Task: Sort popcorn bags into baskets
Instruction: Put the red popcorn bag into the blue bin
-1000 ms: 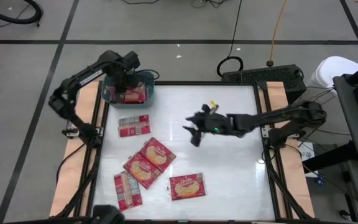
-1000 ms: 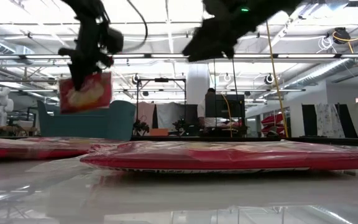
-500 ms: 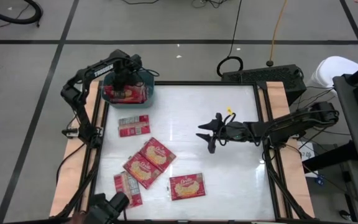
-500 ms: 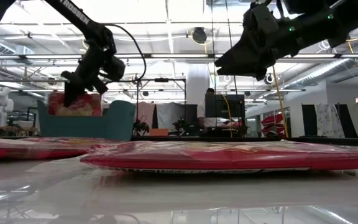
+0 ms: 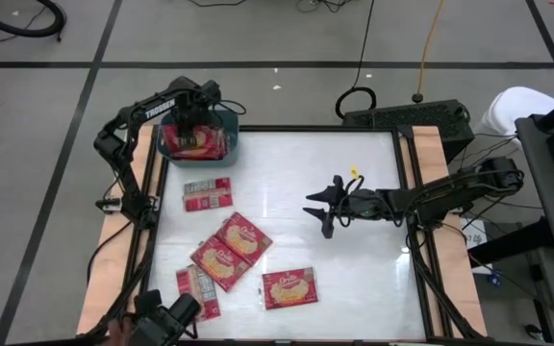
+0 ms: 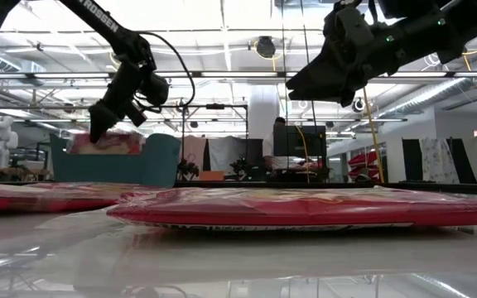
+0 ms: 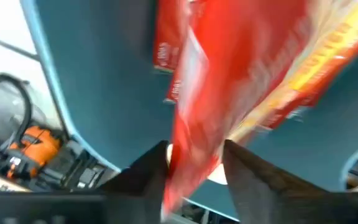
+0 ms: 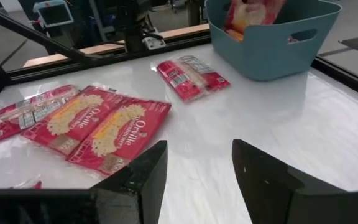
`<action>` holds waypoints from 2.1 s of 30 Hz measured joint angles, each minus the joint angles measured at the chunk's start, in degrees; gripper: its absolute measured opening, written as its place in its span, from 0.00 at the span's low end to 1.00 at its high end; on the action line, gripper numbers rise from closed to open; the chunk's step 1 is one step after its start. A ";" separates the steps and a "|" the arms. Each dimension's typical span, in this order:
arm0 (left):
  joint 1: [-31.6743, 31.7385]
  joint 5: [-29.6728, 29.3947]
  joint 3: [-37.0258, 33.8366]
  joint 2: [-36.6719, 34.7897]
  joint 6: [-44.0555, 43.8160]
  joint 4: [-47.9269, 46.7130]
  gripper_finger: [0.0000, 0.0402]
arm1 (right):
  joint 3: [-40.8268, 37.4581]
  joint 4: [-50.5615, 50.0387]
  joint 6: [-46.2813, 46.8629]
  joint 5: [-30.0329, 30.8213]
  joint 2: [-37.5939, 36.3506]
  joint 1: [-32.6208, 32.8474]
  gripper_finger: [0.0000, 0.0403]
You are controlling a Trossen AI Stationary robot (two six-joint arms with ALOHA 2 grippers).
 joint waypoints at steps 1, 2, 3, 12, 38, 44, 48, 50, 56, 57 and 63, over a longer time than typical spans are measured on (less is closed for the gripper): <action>0.00 -0.37 0.00 -0.01 -0.37 0.39 0.44 | 0.00 0.01 0.00 0.01 0.00 0.00 0.43; 0.00 -0.45 0.00 -0.02 -0.46 0.86 0.48 | 0.00 0.01 0.00 -0.02 0.00 0.00 0.43; 0.00 -0.52 0.00 -0.02 -0.70 1.47 0.52 | 0.00 0.00 0.00 0.01 0.00 0.00 0.43; -5.47 -17.03 3.41 -1.58 -13.55 1.27 0.66 | 0.00 0.00 1.09 0.01 0.00 0.28 0.43; -65.30 19.34 -36.70 -50.71 -41.56 53.26 0.31 | 22.03 -23.43 16.74 -2.91 17.62 18.61 0.44; -73.14 15.08 -48.05 -48.95 -38.77 77.68 0.31 | 20.17 -27.48 30.67 -7.71 17.64 21.28 0.44; -75.30 14.66 -52.20 -46.60 -36.39 90.21 0.31 | 18.02 -27.85 40.81 -7.40 17.59 21.75 0.44; -75.70 14.56 -53.33 -45.28 -35.70 92.89 0.31 | 16.80 -27.90 46.83 -7.56 17.59 21.75 0.44; -75.75 14.56 -53.90 -41.32 -34.44 95.86 0.31 | 13.40 -27.93 60.37 -10.66 17.68 22.11 0.48; -75.66 14.59 -53.90 -40.79 -33.98 95.74 0.31 | 13.02 -27.59 61.88 -10.70 17.68 22.13 0.50; -75.56 14.08 -53.90 -38.64 -33.36 95.94 0.31 | 10.60 -19.42 65.94 -11.12 20.03 22.12 0.63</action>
